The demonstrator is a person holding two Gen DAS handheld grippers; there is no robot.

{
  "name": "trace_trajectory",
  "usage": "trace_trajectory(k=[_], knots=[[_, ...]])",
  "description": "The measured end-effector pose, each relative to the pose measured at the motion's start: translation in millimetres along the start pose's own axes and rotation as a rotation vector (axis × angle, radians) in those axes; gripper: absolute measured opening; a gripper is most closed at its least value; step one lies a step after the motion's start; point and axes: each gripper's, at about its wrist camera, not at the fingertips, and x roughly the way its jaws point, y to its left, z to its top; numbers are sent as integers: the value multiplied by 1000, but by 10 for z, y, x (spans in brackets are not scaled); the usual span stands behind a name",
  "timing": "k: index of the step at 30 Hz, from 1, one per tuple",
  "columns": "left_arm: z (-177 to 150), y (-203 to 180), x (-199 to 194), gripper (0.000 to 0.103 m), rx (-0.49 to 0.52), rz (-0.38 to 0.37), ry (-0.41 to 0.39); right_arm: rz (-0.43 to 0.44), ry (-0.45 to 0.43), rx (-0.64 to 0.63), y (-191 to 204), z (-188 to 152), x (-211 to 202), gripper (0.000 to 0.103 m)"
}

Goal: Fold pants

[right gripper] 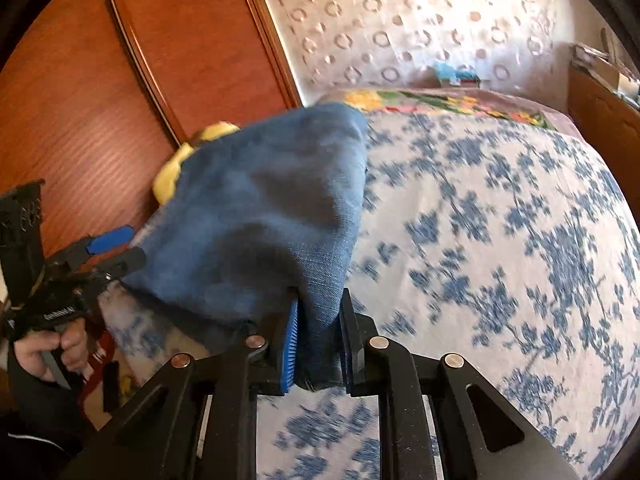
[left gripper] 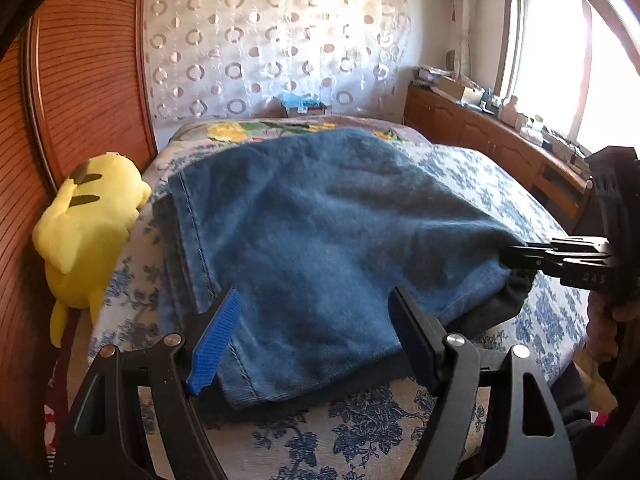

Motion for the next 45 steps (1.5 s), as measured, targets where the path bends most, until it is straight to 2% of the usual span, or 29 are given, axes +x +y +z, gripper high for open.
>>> trace_trajectory(k=[3,5,6,10,13,18,22,24,26,28,33,35,41,45], knots=[[-35,15,71,77,1,3,19,0,-34,-4,20,147,-53,36],[-56,29,118,77,2,12,31,2,-61,-3,-8,268,-94,49],[-71,42,144,77,0,16,39,1,-71,-7,-18,350,-86,52],[-122,57,202,77,-7,22,56,-8,-27,-26,-60,601,152,53],[-132,57,216,77,-3,24,56,-10,34,-27,-88,763,481,53],[-135,61,230,77,0,25,57,27,90,-31,-67,909,825,53],[-134,55,237,77,0,23,55,44,110,-15,-110,935,925,53],[-137,52,240,77,0,22,53,67,116,-10,-118,925,976,43],[-136,51,239,77,0,20,53,90,108,-22,-93,949,988,16],[-130,45,232,77,-4,20,52,93,76,-46,-19,1026,940,9],[-108,87,142,77,-26,3,44,163,-8,-112,358,1357,647,8],[-90,140,9,77,-34,8,15,199,-21,-170,636,1491,567,7],[-89,471,-394,77,-81,71,-55,313,26,-333,1561,1665,614,7],[-163,776,-611,77,-132,129,-81,372,81,-397,2023,1587,867,7]])
